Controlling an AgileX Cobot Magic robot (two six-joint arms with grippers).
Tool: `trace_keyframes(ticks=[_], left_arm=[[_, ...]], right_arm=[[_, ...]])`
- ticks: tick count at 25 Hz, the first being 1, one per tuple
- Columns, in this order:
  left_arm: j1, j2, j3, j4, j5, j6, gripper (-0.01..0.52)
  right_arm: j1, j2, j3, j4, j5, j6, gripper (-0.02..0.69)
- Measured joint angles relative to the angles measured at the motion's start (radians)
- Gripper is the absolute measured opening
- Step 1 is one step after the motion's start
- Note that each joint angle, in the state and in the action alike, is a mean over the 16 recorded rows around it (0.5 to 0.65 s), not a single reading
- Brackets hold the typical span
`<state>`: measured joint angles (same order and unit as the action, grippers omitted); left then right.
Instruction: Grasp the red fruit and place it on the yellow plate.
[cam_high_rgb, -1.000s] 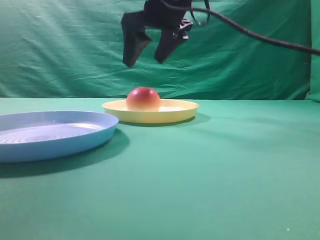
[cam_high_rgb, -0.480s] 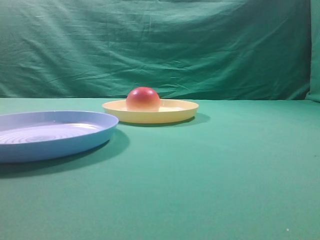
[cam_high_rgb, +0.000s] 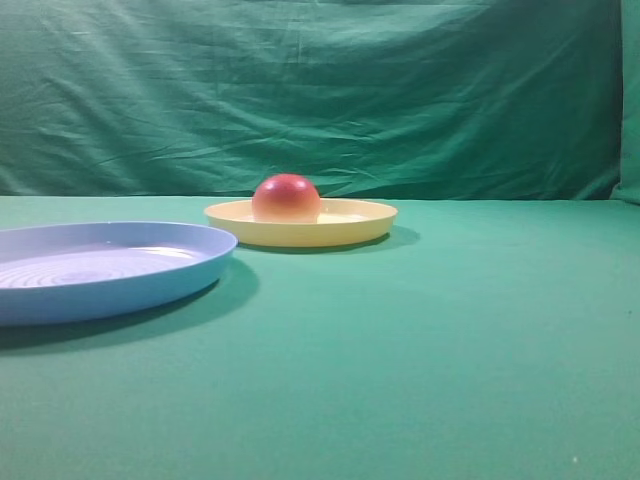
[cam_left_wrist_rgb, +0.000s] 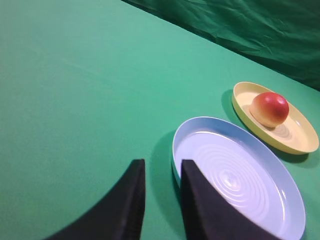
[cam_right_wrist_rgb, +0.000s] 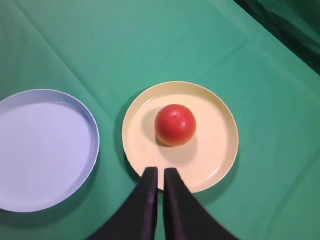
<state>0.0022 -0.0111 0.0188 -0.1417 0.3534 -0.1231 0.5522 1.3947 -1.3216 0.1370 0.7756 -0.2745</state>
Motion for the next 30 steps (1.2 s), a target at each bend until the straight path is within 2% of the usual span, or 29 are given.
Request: trace_keyframes(ticks=[8,21,30], left_arm=[[0.000,0.000,0.000,0.000,0.000,0.000,0.157],[0.000,0.000,0.000,0.000,0.000,0.000,0.157],[0.000,0.000,0.000,0.000,0.000,0.000,0.157]], right_arm=[[0.000,-0.207,0.233,0.004,-0.077,0.011,0.000],[0.000,-0.358,0.298,-0.185,0.000,0.185,0.000],[-0.066,-0.542,0.463,-0.283,-0.153,0.287,0.000]])
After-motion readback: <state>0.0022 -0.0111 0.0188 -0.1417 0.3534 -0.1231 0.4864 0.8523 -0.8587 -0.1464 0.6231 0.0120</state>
